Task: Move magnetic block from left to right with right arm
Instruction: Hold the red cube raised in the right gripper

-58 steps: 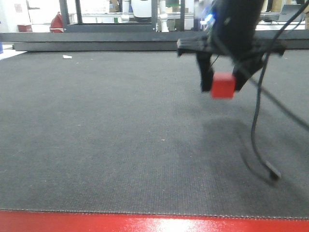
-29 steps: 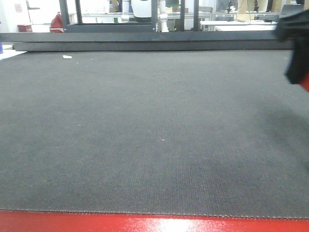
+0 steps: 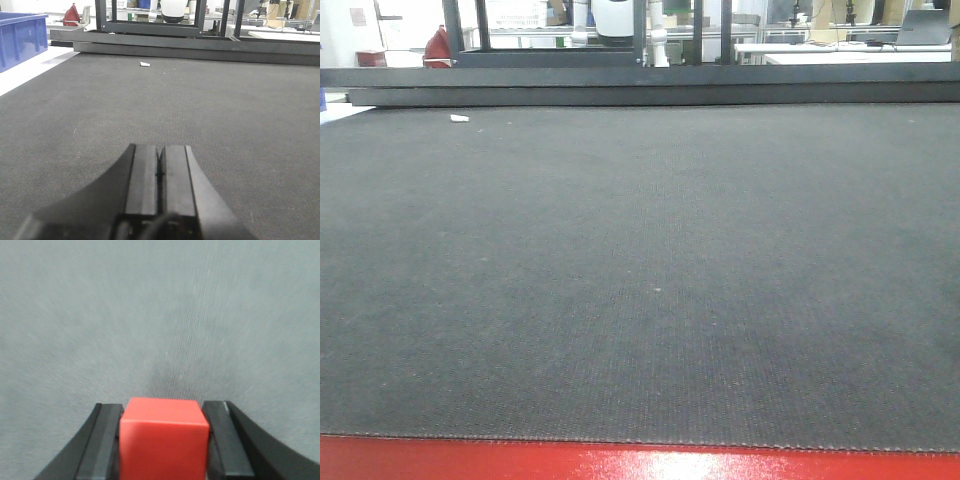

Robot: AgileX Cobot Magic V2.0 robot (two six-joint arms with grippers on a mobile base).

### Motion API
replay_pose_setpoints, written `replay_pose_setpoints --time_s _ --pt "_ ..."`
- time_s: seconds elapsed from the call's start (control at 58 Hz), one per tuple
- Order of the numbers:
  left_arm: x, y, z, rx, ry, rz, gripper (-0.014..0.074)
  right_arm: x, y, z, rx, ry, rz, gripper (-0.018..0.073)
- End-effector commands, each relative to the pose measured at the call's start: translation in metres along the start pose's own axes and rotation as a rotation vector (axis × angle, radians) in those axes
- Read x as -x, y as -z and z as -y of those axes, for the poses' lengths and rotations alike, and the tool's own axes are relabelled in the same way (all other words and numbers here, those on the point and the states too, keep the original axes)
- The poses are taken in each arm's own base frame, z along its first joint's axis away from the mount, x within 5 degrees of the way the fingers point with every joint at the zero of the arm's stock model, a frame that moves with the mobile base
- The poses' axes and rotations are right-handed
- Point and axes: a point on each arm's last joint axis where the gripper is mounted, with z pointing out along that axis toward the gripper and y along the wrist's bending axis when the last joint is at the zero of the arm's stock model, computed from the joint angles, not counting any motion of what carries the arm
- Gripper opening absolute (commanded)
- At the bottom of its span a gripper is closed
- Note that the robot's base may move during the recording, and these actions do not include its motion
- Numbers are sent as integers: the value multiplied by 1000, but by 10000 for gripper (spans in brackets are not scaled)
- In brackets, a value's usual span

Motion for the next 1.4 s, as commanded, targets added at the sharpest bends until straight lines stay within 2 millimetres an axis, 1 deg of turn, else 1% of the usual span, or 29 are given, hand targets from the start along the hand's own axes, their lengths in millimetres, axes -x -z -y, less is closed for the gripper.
replay_pose_setpoints --time_s 0.0,0.052,0.224,0.328,0.431,1.379 --pt "6 1 0 1 11 88 -126 12 25 1 16 22 175 181" --pt "6 1 0 1 11 88 -126 10 37 3 18 21 229 181" --pt "6 1 0 1 11 88 -126 4 71 7 22 23 390 181" --pt "6 1 0 1 11 88 -126 1 85 9 21 26 461 181" --pt "6 1 0 1 11 88 -126 -2 93 11 25 21 502 181" --pt "6 1 0 1 11 88 -126 -3 93 11 23 21 497 181"
